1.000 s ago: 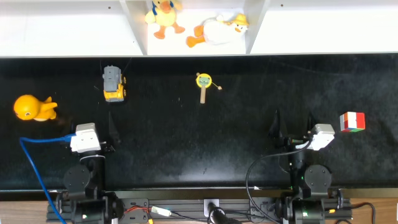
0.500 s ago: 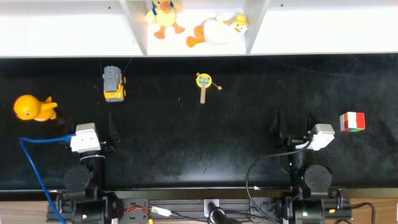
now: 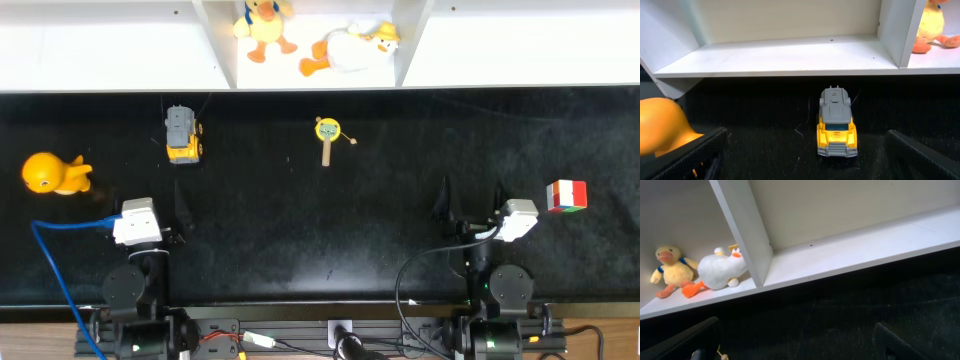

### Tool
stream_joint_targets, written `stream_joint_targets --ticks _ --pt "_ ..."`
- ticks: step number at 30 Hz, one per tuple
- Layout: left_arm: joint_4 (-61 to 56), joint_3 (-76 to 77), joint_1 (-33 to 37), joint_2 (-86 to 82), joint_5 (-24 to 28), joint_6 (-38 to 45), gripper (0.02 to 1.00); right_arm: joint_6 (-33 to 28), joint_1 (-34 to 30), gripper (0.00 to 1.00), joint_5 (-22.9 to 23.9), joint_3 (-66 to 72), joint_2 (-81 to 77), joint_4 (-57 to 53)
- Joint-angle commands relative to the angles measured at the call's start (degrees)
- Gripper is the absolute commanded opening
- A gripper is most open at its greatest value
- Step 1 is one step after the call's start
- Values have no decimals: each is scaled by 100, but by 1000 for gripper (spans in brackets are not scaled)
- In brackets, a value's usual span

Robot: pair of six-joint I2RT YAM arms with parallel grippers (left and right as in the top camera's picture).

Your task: Store Toys

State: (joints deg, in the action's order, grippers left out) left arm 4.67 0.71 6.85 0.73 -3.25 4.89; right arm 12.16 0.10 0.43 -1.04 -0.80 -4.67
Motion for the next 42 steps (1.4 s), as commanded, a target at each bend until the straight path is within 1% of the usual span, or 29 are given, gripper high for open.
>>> stream_joint_targets --ticks 1,26,27,29,30,36,37,38,40,41,42 --pt "-13 -26 17 -50 15 111 996 -17 35 996 26 76 50 24" --pt "-15 -26 17 -50 20 109 998 -17 35 996 24 76 50 26" --pt "-11 -26 15 -50 68 107 998 -17 35 996 24 76 50 24" --pt "4 -24 17 -50 393 109 996 -17 35 993 24 76 50 24" --pt "-11 -24 17 -50 450 107 996 -17 35 996 24 76 50 24" --pt "-13 -24 17 -50 577 81 998 -17 35 993 26 76 50 24" --pt "-13 -24 17 -50 575 -7 998 -17 35 993 24 76 50 24" --pt "-11 -22 17 -50 568 -376 998 -17 35 996 26 76 50 24" --pt "-15 -15 17 -50 570 -1513 998 -17 35 996 24 76 50 24" --pt "63 74 17 -50 573 -1805 998 -17 35 996 24 76 52 24" --pt "142 173 17 -50 573 -1899 998 -17 35 996 24 76 50 24"
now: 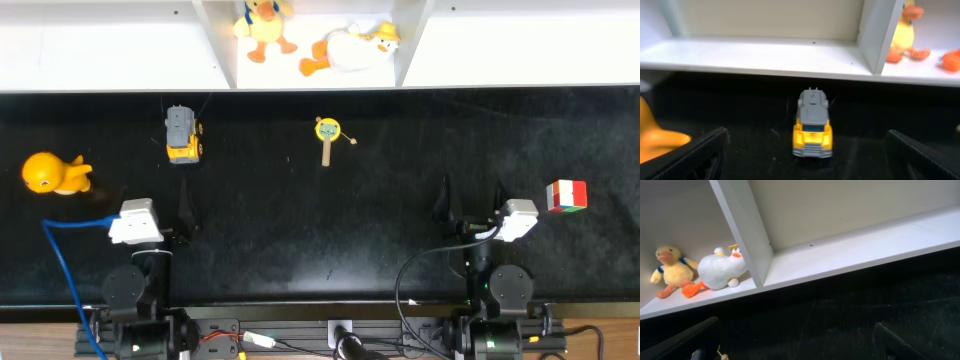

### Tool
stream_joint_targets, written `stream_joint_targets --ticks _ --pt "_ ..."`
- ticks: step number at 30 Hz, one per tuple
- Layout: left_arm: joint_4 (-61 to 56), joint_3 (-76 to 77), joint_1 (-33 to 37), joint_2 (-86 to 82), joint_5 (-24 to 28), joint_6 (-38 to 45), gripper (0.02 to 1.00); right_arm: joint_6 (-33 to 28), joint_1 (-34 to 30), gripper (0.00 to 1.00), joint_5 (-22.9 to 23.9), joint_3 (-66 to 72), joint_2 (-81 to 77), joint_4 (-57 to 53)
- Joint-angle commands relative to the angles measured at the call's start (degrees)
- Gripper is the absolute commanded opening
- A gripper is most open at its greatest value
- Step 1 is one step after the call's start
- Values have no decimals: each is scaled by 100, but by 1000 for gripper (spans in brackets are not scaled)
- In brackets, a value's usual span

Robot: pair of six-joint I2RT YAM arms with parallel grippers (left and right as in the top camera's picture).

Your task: Store Toys

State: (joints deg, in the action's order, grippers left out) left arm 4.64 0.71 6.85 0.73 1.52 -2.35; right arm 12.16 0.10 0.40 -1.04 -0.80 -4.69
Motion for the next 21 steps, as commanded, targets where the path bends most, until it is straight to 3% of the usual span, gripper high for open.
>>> stream_joint_targets --ticks 1,9,12,15,21 --pt "251 297 17 -50 105 -1198 998 -17 35 996 26 76 50 26" --pt "1392 2175 17 610 166 -1220 998 -17 35 996 28 76 52 28" --pt "1694 3008 17 1473 140 -1117 998 -15 35 996 28 76 50 26" --pt "2393 4592 17 3254 568 -1119 998 -17 35 996 26 76 50 26" --pt "2966 5250 17 4531 748 -1119 998 -17 35 996 26 76 50 26"
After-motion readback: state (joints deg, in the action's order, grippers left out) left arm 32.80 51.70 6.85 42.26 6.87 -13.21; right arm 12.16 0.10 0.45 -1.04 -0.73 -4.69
